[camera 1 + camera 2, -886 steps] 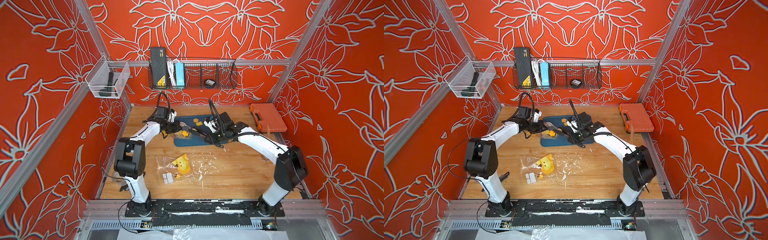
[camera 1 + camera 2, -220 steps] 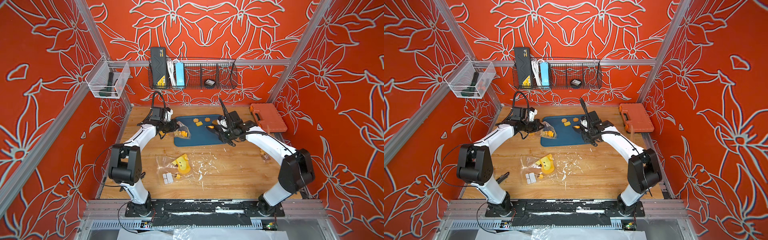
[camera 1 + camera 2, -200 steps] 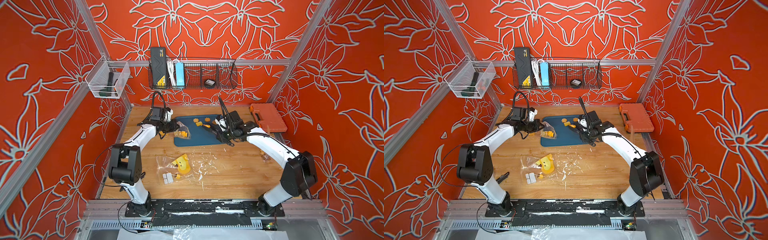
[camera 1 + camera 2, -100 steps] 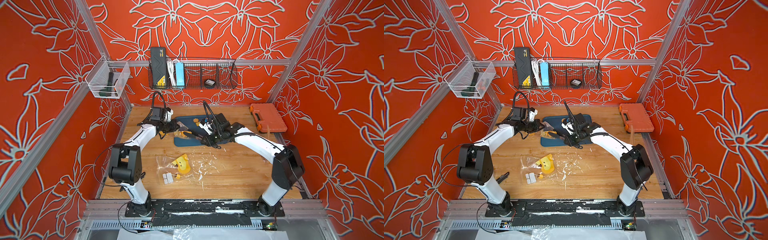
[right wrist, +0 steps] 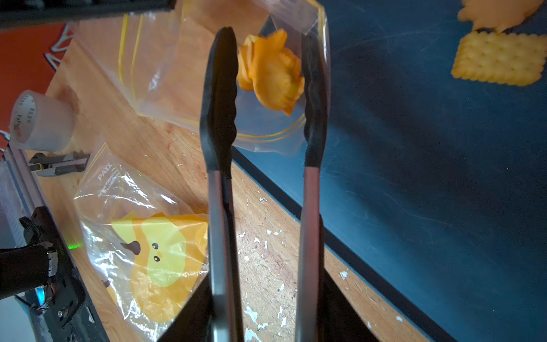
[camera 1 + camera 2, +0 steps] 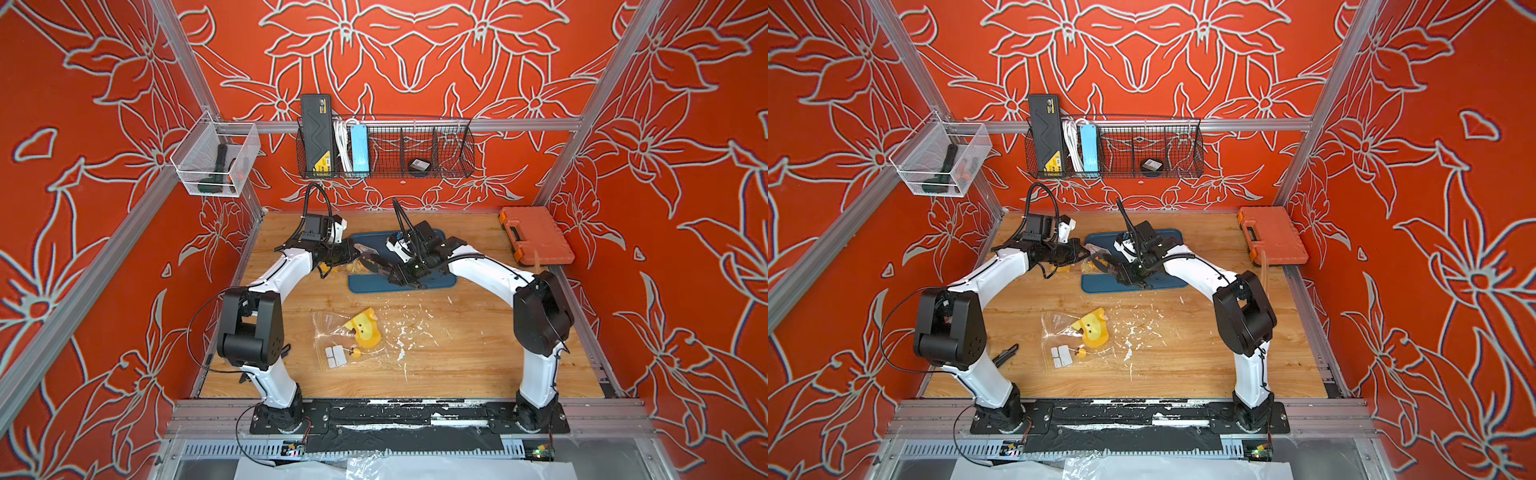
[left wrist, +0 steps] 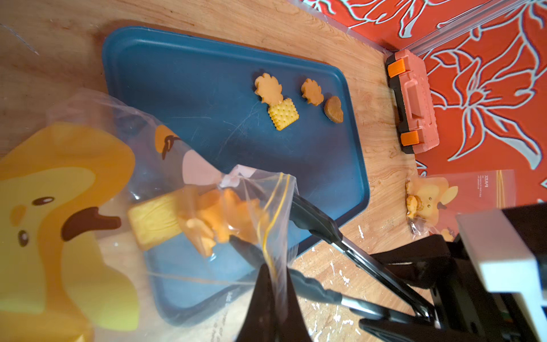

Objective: Put the cookies into a resealable bag to prevent moisture
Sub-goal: Place the cookie in the ziploc bag, then place the clamp at the center of the board.

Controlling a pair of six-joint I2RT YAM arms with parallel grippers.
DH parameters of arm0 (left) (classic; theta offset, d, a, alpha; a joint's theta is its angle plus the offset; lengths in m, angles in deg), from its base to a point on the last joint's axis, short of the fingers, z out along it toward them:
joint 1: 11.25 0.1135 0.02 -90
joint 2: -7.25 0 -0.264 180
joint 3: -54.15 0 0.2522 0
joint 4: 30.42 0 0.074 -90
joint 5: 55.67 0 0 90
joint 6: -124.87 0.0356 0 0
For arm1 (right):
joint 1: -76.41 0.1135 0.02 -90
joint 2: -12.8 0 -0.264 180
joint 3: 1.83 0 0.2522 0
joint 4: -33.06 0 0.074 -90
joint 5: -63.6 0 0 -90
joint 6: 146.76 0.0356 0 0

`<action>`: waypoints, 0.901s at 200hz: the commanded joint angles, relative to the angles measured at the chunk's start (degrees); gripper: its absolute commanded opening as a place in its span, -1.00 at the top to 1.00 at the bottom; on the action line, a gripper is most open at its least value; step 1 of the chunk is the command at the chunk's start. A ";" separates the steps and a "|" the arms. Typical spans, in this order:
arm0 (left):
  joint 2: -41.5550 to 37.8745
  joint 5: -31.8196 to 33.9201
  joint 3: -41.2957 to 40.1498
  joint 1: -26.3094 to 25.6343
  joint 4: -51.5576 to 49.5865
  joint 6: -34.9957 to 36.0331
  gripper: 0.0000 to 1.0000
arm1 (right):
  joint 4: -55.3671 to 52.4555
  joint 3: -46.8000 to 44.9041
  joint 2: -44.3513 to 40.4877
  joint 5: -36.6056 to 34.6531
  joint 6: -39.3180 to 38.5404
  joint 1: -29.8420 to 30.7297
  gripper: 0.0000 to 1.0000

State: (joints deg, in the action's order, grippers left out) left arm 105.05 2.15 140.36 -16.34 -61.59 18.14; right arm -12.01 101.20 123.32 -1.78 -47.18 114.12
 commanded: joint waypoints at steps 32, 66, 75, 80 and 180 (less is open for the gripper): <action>0.29 -0.78 1.03 0.25 0.44 0.64 1.00 | -0.93 -1.65 -5.60 0.46 -0.94 0.43 -0.07; 0.05 -0.07 1.03 0.25 0.45 0.49 1.00 | 4.66 -14.36 -16.97 -3.50 -0.53 0.39 0.04; -0.06 0.08 0.94 0.25 0.45 0.40 1.00 | 6.22 -18.60 -20.25 -6.64 0.11 0.36 0.07; -0.14 0.17 0.94 0.29 0.43 0.46 1.00 | 6.74 -20.82 -22.15 -9.14 0.73 0.34 0.09; -2.28 0.81 -0.11 0.34 1.30 0.39 1.00 | 5.58 -33.46 -21.76 -27.79 0.83 -8.95 0.14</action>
State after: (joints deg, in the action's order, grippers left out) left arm 105.02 3.00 140.36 -16.34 -61.57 18.14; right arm -8.88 68.03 99.94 -27.09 -45.69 106.41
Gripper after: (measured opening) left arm 0.047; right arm 0.435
